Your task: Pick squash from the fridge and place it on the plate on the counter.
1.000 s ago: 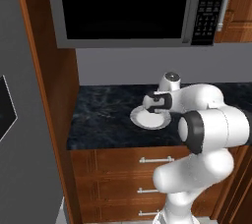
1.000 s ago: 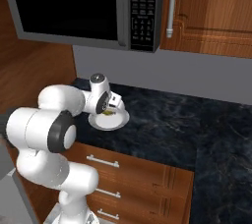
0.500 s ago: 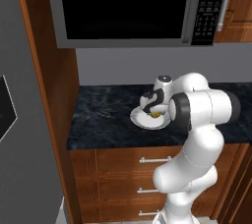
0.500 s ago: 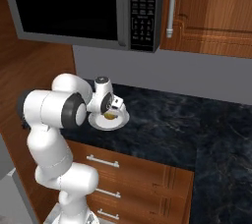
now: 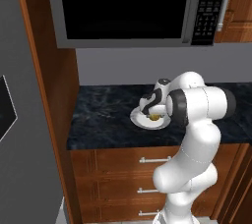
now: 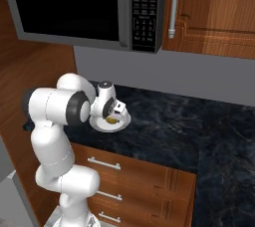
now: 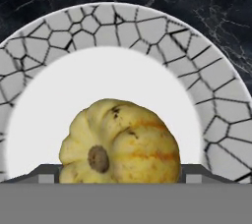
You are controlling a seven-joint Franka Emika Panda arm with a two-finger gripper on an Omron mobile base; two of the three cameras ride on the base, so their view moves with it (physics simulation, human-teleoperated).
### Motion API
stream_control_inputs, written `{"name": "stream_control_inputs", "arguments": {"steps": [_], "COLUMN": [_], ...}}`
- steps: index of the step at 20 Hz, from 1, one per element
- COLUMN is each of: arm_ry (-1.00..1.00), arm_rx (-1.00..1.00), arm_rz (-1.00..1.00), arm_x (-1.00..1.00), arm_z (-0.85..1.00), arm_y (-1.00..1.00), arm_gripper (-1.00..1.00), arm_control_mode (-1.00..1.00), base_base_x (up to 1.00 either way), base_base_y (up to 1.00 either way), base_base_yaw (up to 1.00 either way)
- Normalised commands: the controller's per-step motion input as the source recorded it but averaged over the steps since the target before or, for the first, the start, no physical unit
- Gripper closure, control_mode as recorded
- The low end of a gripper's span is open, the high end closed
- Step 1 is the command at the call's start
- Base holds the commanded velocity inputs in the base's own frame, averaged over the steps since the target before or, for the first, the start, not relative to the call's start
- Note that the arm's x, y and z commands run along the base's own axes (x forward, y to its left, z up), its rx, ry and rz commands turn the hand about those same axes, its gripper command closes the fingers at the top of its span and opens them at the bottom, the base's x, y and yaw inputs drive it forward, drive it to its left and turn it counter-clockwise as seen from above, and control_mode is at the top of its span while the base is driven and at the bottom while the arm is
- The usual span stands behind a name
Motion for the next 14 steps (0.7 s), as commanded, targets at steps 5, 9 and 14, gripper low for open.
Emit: {"name": "stream_control_inputs", "arguments": {"steps": [5, 9, 14], "arm_ry": [0.00, 0.00, 0.00], "arm_rx": [0.01, 0.00, 0.00], "arm_rz": [0.00, 0.00, 0.00], "arm_x": [0.00, 0.00, 0.00], "arm_z": [-0.12, 0.00, 0.00], "arm_y": [0.00, 0.00, 0.00], "arm_gripper": [-1.00, -1.00, -1.00], "arm_control_mode": [-1.00, -1.00, -1.00], "base_base_x": [0.00, 0.00, 0.00], "base_base_y": [0.00, 0.00, 0.00], "base_base_yaw": [0.00, 0.00, 0.00]}}
